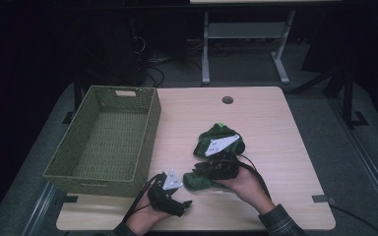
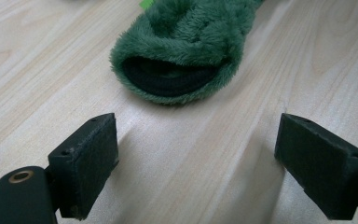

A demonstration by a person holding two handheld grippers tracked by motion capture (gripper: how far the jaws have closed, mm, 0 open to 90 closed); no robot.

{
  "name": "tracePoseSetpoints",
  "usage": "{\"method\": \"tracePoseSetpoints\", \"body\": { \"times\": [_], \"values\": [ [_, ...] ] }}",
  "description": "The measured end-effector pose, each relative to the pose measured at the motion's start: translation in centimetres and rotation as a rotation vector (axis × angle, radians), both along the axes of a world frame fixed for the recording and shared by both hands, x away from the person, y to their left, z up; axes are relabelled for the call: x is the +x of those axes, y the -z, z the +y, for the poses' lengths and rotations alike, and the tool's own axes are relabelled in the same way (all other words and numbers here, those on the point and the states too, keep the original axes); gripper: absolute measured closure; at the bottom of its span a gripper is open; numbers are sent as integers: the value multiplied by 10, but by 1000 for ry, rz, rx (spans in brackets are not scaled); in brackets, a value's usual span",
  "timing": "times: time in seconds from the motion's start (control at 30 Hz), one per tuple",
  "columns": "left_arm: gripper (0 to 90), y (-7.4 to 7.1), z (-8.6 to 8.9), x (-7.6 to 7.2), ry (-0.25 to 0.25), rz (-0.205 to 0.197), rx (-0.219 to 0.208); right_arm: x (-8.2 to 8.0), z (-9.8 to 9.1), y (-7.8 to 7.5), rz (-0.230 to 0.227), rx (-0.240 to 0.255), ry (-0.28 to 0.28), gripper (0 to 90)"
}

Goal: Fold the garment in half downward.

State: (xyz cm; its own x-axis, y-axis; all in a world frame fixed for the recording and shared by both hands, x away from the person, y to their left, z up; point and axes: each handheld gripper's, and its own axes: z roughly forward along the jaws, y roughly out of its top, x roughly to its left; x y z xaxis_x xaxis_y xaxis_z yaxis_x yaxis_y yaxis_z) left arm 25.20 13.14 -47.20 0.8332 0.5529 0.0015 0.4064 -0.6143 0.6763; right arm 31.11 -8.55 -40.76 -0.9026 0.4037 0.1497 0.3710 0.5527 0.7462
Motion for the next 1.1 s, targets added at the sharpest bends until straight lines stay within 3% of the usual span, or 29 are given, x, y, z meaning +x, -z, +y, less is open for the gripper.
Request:
{"method": "tracePoseSetpoints", "body": {
  "times": [0.13,0.3,0.53,0.6,0.8,1.0,1.1],
  "values": [
    [125,4,5,-1,7,-23,-40,-5,14,6,6,-17,-34,772],
    [125,4,7,-1,22,-30,-39,-12,33,21,19,-68,-73,772],
    [125,5,7,-1,23,-32,-39,-14,43,31,-6,-128,-63,768],
    [124,4,7,-1,23,-30,-40,-13,44,36,-35,-160,-66,765],
    [124,5,7,-1,24,-33,-41,-15,51,50,-37,-225,-59,764],
    [124,4,7,-1,26,-36,-38,-17,50,52,-55,-225,-56,862],
    [124,5,7,-1,23,-31,-42,-16,45,52,-19,-211,-82,865]
  ]
}}
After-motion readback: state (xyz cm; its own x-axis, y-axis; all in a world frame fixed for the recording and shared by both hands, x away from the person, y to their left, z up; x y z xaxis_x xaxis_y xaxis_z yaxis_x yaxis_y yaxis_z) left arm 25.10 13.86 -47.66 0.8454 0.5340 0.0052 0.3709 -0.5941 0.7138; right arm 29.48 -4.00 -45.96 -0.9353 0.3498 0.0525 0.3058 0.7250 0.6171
